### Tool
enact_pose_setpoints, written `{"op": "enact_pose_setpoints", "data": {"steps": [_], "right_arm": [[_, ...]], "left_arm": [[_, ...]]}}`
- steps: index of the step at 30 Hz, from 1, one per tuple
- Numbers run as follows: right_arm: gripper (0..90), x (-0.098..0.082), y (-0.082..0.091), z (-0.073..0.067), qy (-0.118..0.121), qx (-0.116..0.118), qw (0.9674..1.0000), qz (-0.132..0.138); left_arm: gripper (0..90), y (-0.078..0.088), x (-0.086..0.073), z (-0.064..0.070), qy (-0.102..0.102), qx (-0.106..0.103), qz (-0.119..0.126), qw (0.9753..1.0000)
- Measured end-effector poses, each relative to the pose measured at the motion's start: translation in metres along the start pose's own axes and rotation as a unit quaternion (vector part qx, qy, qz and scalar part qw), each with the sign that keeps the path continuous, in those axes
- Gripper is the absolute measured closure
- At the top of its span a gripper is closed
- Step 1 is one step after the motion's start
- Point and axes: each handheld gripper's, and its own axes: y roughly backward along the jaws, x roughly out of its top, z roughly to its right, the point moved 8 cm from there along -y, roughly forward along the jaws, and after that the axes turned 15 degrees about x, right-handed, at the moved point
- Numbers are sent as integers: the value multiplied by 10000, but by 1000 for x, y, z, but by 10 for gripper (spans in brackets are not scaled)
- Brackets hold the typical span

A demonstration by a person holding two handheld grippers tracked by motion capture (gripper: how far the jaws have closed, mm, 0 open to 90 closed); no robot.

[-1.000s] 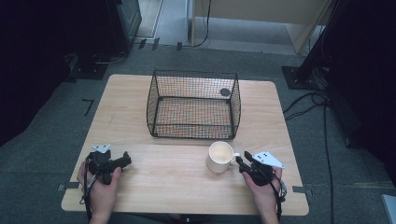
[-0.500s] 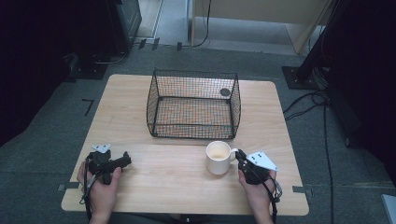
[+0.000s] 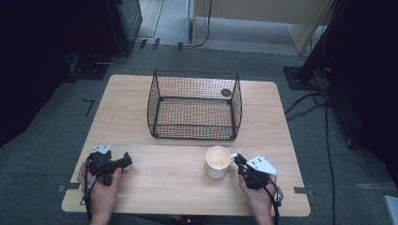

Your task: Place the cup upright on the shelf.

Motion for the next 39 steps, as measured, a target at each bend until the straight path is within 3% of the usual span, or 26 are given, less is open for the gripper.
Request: {"op": "enact_pose_setpoints", "data": {"steps": [2,4,5,8,10,13,21,23,24,25,26,28,33,34,37,39], "right_arm": [[816,-4,6,-2,35,286,9995,-138],[806,-5,8,-3,71,400,9991,-149],[769,-5,10,-6,121,643,9977,-172],[745,-4,11,-11,234,941,9952,-134],[720,-4,10,-13,279,994,9946,-126],[608,-2,7,-13,285,999,9946,-44],[636,-3,7,-21,452,1215,9914,-152],[642,-4,7,-27,525,1421,9882,-214],[642,-4,7,-27,525,1421,9882,-214],[645,-5,6,-34,602,1575,9853,-269],[645,-5,6,-34,602,1575,9853,-269],[667,-6,4,-44,692,1813,9804,-347],[709,-3,1,-55,733,1964,9769,-404],[676,-2,-1,-60,773,2081,9742,-416],[639,-2,-4,-65,784,2164,9721,-442],[706,-2,-7,-70,867,2194,9707,-466]], "left_arm": [[0,0,0,0,-2,-1,0,10000],[0,0,0,0,-5,-1,0,10000],[0,0,0,0,-5,-1,0,10000],[0,0,0,0,-5,0,1,10000],[0,0,0,0,-5,-1,1,10000],[0,0,0,0,-6,-1,1,10000],[0,0,0,2,-15,-16,7,10000],[0,0,0,2,-15,-17,7,10000],[0,0,0,2,-15,-17,7,10000],[0,0,0,2,-18,-16,7,10000],[0,0,0,2,-18,-16,7,10000],[0,0,0,2,-17,-16,8,10000],[0,0,0,2,-16,-17,7,10000],[0,0,0,2,-14,-16,8,10000],[0,0,0,2,-14,-17,8,10000],[0,0,0,2,-16,-17,8,10000]]}}
